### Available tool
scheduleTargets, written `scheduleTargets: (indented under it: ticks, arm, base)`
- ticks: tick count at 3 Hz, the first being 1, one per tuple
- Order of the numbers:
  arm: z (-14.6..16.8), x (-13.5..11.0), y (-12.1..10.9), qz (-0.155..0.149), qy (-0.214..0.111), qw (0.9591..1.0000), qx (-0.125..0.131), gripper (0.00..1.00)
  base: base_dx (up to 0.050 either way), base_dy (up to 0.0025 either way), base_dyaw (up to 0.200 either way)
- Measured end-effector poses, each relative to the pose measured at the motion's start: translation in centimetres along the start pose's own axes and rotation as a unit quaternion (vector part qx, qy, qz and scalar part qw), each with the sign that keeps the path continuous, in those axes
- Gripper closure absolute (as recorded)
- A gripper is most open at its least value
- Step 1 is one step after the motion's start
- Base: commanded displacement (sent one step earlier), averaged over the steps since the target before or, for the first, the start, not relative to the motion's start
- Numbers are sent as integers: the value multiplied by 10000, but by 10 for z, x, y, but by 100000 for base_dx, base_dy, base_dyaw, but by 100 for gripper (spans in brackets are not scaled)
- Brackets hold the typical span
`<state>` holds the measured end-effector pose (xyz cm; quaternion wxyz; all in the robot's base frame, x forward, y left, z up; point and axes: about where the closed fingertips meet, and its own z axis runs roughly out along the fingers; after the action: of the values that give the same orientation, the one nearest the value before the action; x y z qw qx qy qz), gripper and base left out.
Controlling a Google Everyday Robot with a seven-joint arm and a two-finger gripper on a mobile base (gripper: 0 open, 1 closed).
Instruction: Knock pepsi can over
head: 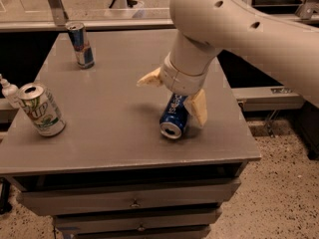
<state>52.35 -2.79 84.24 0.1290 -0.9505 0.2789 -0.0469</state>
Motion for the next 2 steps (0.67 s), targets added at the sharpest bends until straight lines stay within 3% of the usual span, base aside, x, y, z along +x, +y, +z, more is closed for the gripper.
scheduleTargets:
  ticks: [1,2]
  arm:
    - [-10,32,13,907,-332,9951,196,0]
    - [-34,71,27,1832,-568,9799,555,0]
  base:
    - [0,0,0]
    - [0,0,0]
